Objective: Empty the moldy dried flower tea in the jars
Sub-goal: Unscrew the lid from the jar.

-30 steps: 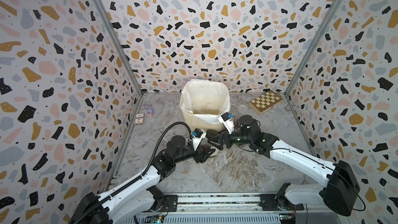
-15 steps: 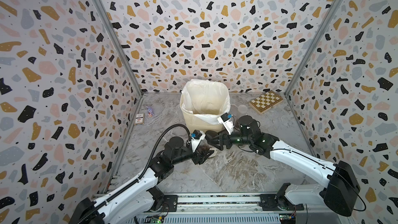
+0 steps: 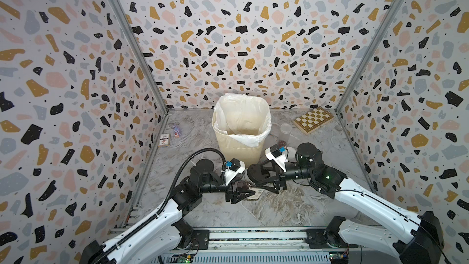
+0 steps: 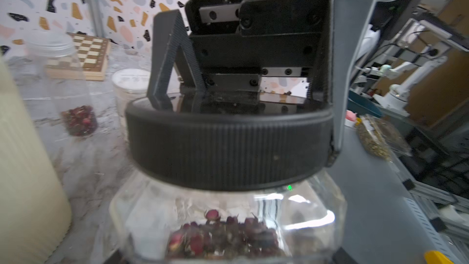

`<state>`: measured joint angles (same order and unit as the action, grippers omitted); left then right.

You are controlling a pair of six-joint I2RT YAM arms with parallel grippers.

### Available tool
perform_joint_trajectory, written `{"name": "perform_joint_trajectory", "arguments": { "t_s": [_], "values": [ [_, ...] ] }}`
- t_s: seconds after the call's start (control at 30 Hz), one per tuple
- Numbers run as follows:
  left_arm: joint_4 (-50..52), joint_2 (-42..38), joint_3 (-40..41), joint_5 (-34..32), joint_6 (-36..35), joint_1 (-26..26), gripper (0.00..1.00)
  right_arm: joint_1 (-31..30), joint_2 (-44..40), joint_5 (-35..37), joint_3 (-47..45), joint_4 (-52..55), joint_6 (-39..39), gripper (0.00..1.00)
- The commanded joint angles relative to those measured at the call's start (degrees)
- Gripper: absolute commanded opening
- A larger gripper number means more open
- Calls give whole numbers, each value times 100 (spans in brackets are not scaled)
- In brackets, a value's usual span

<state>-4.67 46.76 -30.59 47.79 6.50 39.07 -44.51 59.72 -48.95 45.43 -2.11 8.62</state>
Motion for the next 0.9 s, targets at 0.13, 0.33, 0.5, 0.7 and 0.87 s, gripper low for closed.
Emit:
{"name": "perform_joint_trajectory", "arguments": {
  "t_s": [0.13, 0.33, 0.5, 0.7, 0.87],
  "values": [
    [293, -24, -553, 819, 47, 4, 61, -5, -174, -665, 60, 301, -857, 90],
    [678, -166, -482, -579, -553, 3, 61, 153, -22, 595, 429, 611, -102, 99],
    [459, -204, -301, -1631, -714, 4, 60, 189, 267, 863, 690, 594, 617, 99],
    [249, -167, -151, -2471, -774, 6, 59, -5, 810, 1095, 1089, 482, 1287, 99],
    [76, -184, -25, -2748, -689, 13, 59, -137, 1146, 1413, 1391, 464, 1541, 99]
  ]
}}
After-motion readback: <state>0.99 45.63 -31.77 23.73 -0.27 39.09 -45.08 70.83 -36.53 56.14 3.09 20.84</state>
